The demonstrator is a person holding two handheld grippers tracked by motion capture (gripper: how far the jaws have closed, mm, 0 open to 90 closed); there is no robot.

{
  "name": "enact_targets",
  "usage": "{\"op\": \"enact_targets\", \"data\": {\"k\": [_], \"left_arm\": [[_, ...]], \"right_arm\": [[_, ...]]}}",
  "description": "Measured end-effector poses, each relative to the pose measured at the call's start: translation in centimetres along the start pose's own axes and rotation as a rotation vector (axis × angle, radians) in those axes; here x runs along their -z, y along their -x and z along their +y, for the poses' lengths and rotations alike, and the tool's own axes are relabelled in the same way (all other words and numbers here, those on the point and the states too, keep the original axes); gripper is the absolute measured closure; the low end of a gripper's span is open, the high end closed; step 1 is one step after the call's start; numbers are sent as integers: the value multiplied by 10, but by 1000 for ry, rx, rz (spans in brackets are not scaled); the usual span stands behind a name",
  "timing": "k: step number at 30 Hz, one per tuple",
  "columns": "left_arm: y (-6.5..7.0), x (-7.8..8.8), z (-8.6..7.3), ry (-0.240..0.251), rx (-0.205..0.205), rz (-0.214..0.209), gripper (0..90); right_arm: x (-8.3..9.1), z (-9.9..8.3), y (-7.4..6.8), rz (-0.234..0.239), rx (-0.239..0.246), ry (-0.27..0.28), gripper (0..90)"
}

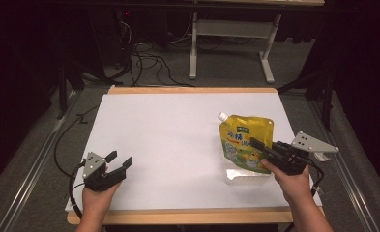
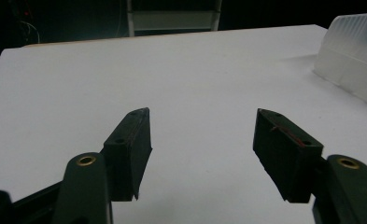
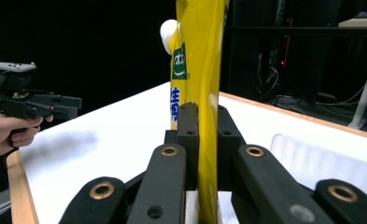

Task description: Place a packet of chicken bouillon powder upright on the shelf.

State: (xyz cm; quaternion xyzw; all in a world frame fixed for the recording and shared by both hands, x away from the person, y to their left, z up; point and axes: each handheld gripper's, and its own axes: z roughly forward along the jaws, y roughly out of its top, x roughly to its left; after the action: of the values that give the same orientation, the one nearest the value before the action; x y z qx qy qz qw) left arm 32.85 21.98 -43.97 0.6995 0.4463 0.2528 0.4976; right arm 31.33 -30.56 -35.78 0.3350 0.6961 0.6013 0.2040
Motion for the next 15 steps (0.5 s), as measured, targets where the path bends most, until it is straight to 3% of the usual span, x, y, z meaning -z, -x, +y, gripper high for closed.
{"op": "enact_targets", "data": {"k": [15], "left_arm": [[1,-2,0,-8,-6,-4,375]], "right_arm": [[-9,-11,6,-21,-11,-37,858]]}}
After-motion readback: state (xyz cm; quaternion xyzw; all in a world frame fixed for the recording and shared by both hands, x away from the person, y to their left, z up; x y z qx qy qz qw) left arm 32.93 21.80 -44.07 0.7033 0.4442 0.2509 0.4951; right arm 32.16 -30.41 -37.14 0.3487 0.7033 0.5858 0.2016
